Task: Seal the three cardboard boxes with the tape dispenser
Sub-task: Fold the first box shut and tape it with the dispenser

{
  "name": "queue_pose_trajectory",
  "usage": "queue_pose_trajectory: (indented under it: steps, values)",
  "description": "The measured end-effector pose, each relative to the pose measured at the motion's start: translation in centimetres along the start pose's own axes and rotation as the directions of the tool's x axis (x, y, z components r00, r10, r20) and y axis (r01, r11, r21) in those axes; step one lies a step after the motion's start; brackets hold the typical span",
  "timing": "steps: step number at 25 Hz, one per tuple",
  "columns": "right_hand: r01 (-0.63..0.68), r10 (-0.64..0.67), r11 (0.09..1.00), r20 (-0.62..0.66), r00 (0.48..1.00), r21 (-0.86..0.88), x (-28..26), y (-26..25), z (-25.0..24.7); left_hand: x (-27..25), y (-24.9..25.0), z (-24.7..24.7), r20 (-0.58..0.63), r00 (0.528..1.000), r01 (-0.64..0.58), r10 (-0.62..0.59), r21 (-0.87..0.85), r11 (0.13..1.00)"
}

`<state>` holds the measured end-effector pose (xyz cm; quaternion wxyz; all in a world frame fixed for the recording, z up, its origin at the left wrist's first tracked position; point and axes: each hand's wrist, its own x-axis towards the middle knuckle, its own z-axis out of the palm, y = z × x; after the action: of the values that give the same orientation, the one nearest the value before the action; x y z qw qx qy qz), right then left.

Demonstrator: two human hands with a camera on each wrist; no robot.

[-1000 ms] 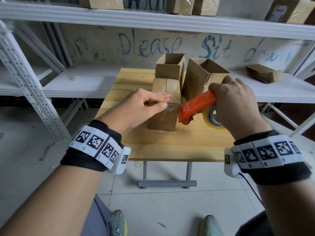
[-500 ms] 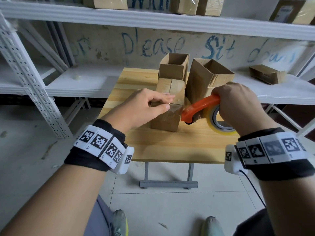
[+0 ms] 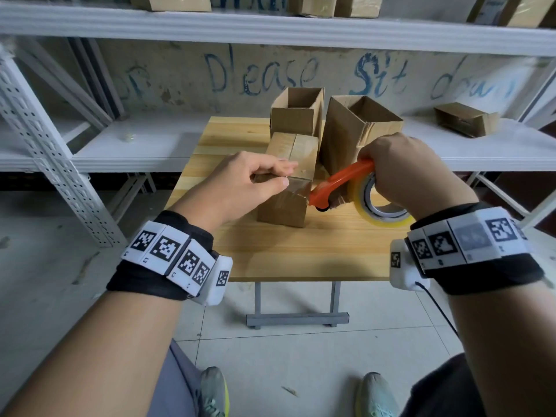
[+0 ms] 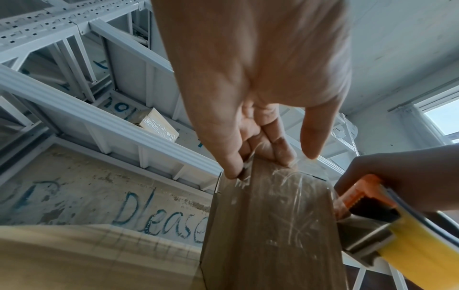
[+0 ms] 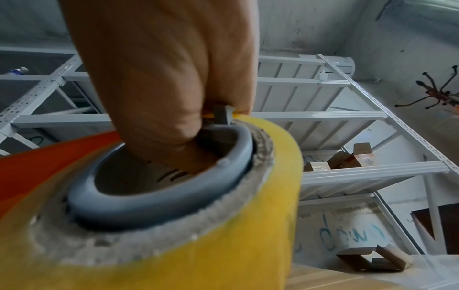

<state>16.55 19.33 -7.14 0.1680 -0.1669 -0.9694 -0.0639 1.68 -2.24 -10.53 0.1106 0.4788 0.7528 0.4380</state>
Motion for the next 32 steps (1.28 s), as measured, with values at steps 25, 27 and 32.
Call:
queue_pose_trajectory:
  steps: [25, 27, 32]
  values:
    - [-0.262, 0.165, 0.92, 0.321, 0.933, 0.29, -2.2, -1.1, 0.4, 0.1, -0.2, -1.5, 0.043, 0.999, 0.033, -0.032, -0.017, 0.999]
    - [-0.403, 0.291, 0.871, 0.365, 0.884, 0.281, -2.7, 0.1, 0.3, 0.1, 0.0, -1.4, 0.037, 0.999, 0.033, -0.033, -0.014, 0.999]
    - [-0.67, 0.55, 0.667, 0.391, 0.738, 0.326, -3.6, 1.7, 1.6, 0.1, 0.1, -1.1, 0.006, 1.0, 0.027, -0.027, -0.018, 0.999]
